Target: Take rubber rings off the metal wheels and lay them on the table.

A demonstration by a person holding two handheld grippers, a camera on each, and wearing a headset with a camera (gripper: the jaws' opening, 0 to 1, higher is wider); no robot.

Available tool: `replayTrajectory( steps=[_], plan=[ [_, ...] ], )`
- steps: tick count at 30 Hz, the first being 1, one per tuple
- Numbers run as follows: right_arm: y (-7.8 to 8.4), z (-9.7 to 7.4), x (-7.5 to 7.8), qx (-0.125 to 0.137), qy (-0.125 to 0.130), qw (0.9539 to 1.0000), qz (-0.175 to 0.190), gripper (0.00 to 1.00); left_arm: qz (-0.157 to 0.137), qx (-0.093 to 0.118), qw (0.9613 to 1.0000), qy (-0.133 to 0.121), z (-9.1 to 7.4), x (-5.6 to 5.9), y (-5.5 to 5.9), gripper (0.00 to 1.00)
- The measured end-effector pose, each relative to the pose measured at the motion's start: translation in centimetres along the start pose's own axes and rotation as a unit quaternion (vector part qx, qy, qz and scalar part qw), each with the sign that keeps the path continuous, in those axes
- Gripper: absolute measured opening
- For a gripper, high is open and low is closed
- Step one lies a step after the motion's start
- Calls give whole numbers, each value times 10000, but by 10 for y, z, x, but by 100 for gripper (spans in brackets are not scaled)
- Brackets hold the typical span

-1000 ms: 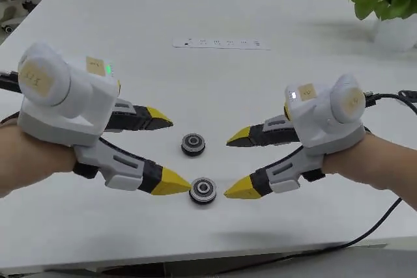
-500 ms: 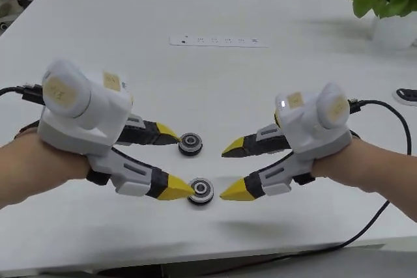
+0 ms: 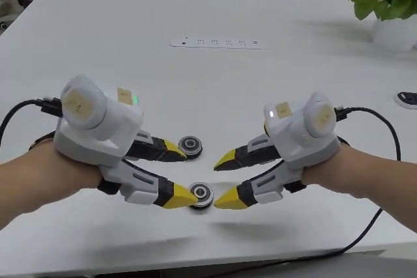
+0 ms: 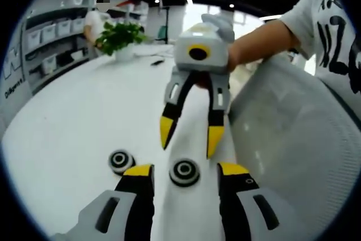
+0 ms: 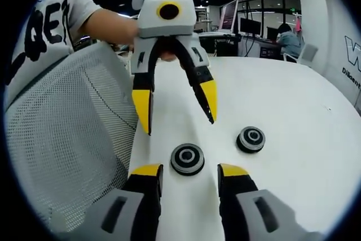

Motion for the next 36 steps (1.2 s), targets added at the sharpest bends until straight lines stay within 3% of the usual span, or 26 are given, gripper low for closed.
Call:
replayTrajectory(
  steps=[11, 36],
  plan=[
    [3, 4, -3, -18, -77, 10000, 60, 35, -19, -188, 9997, 131, 13, 1, 13, 38],
    [11, 5, -4, -78, -42, 9998, 157, 34, 17, -292, 9995, 109, 27, -1, 18, 21]
  ],
)
Point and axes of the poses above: the centre of the closed fingertips' face, and the gripper's own axes: z roughly forward along the fingers, x roughly to its right, y roughly out of its underside, the point moved 4 cm from there along -z, roughly backward along the fingers, and after that the axes turned 4 degrees about y, right-handed, at the moved point
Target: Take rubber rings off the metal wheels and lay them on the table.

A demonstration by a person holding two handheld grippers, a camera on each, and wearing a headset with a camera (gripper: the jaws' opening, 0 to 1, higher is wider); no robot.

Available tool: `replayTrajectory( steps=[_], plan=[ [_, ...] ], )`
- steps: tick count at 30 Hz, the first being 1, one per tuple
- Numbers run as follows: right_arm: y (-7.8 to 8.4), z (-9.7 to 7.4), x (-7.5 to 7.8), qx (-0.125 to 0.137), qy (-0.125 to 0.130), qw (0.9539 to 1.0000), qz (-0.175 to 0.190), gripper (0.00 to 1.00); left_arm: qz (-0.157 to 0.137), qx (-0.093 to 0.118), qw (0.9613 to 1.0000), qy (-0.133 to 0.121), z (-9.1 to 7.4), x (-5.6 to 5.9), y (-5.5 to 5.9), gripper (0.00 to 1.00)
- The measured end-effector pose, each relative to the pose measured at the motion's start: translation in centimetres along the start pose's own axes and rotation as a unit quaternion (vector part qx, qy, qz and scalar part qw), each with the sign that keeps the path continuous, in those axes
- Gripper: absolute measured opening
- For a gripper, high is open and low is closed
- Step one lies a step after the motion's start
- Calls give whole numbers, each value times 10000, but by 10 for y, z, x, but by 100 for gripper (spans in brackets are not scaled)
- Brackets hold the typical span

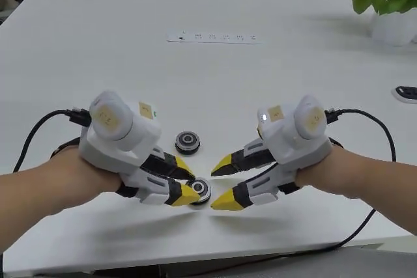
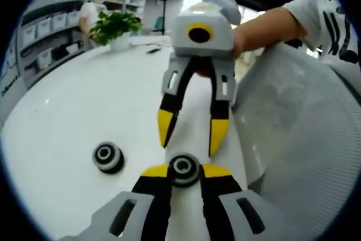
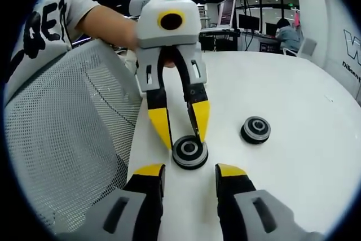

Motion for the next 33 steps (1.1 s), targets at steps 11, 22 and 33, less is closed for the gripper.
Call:
replayTrajectory(
  steps=[11, 22, 33],
  plan=[
    [-1, 2, 1, 52, 28, 10000, 37, 33, 195, -20, 9996, -185, 1, -4, 2, 15],
    [-2, 6, 1, 83, 37, 9999, 47, 31, 309, 31, 9993, -223, 3, -4, 2, 14],
    [-5, 10, 1, 154, 90, 9998, 109, 28, 388, 27, 9989, -269, 3, -4, 2, 14]
  ],
)
Point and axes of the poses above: the centre of the closed fingertips' face, and the gripper's own axes: z roughly forward along the fingers, x roughly to its right, y roughly out of its underside, the point moved 4 cm from there along -z, roughly backward along the fingers, and after that the axes turned 4 degrees about y, right-handed, at the moved point
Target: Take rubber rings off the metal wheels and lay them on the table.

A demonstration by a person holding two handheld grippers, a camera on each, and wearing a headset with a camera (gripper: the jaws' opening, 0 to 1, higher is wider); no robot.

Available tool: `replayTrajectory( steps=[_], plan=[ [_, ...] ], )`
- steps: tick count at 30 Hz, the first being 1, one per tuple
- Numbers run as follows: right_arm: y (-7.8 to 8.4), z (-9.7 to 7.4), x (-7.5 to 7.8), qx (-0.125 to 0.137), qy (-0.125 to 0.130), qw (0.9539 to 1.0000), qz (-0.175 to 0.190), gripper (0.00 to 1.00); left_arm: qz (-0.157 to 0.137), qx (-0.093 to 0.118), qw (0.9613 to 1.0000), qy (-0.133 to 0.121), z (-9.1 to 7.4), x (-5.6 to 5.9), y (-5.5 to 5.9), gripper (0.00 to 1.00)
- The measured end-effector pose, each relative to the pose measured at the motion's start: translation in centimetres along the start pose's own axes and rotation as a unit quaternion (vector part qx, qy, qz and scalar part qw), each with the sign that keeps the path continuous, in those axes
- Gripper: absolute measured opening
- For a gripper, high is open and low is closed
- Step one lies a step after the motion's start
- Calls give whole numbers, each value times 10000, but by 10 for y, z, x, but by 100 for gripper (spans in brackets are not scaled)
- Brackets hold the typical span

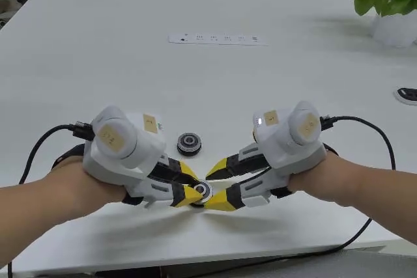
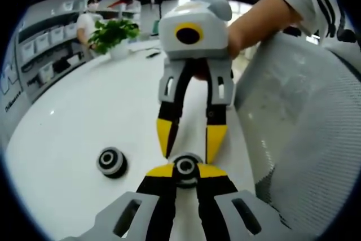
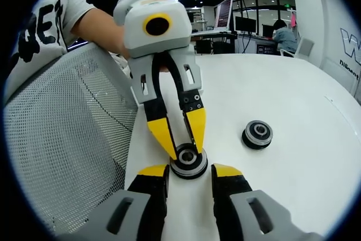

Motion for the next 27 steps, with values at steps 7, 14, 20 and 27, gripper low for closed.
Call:
replayTrajectory(
  steps=[7, 14, 20, 27],
  plan=[
    [2, 3, -2, -41, -11, 10000, -12, 26, -11, -6, 10000, -27, 0, 0, 0, 14],
    [0, 4, -2, -22, 19, 10000, -21, 26, 8, -24, 10000, -48, 0, 1, -1, 14],
    [1, 4, -2, -17, 19, 10000, 5, 26, 50, -38, 10000, -52, 0, 2, -1, 15],
    [1, 4, -2, -19, 22, 10000, -5, 26, 23, -20, 10000, -56, 0, 2, 0, 15]
  ],
)
Point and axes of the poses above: the centre of the closed fingertips' face, and the gripper's own axes: z roughly forward along the fingers, x roughly to its right, y roughly out of its underside, the point moved 4 cm from there along -z, roughly backward along the fingers, and after that the axes turned 4 degrees about y, right-handed, at the moved point
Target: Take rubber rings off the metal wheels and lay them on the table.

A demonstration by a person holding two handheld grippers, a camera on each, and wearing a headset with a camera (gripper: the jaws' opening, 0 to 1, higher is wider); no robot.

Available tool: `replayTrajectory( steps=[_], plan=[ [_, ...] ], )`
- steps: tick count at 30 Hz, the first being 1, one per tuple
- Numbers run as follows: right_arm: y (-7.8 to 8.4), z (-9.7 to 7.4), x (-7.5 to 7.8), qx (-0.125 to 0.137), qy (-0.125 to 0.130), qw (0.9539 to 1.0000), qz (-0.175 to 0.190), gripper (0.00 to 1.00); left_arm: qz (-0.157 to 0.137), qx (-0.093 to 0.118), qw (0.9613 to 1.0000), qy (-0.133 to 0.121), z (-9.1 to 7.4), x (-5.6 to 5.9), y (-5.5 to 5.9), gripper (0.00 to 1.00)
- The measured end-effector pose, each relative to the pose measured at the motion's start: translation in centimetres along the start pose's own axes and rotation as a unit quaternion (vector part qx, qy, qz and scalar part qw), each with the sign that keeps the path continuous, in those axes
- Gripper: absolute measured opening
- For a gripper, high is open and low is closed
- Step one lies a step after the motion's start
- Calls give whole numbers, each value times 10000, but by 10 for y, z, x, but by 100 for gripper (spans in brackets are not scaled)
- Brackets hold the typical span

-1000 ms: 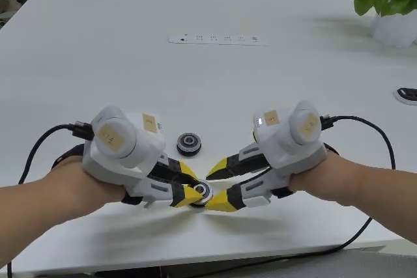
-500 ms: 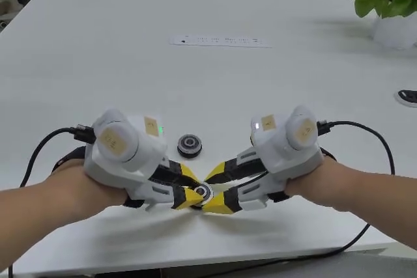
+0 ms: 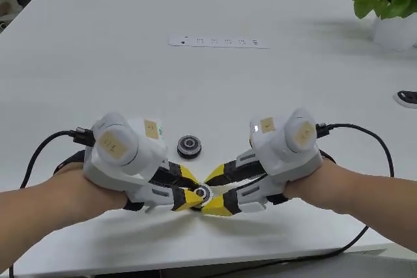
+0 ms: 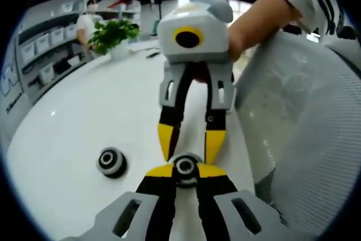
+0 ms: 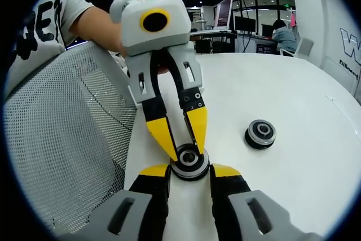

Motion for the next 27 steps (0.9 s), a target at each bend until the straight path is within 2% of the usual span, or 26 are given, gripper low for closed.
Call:
replayTrajectory(
  steps=[13, 15, 16, 17, 19, 20, 23, 24, 25, 27],
  plan=[
    [0, 1, -1, -10, -19, 10000, -39, 26, -158, 43, 9999, 12, 1, 0, 0, 15],
    [0, 1, -2, -6, -30, 10000, -44, 26, -317, 101, 9994, 38, 3, 1, -1, 16],
    [-1, 1, -2, 0, -19, 10000, -54, 26, -487, 180, 9985, 185, 4, 5, -2, 19],
    [1, 2, -2, -63, -23, 9999, -75, 27, -374, 171, 9991, 92, 4, 2, -2, 19],
    [1, 2, -3, -54, -22, 10000, -76, 27, -29, 159, 9998, 90, 5, 4, -3, 19],
    [1, 2, -3, -49, -23, 10000, -74, 27, -92, 157, 9998, 77, 5, 6, -2, 19],
    [1, 2, -2, -31, -29, 10000, -44, 26, -48, 122, 9999, 3, 5, 1, -2, 15],
    [1, 2, -2, -31, -26, 10000, -43, 26, 128, 231, 9996, -10, 6, -2, -6, 14],
    [2, 2, -2, -37, -22, 10000, -52, 26, 3, 109, 9999, -3, 5, 0, -1, 14],
    [2, 1, -2, -40, -26, 10000, -40, 26, 31, 112, 9999, -14, 5, 0, -1, 14]
  ],
)
Point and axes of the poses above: the centre of the closed fingertips' face, and the gripper's own axes: z roughly forward along the fingers, x roughly to its right, y roughly out of its underside, the point moved 4 cm from there along -z, roughly backward along the fingers, and after that the axes turned 4 degrees about y, right-handed, at the moved point
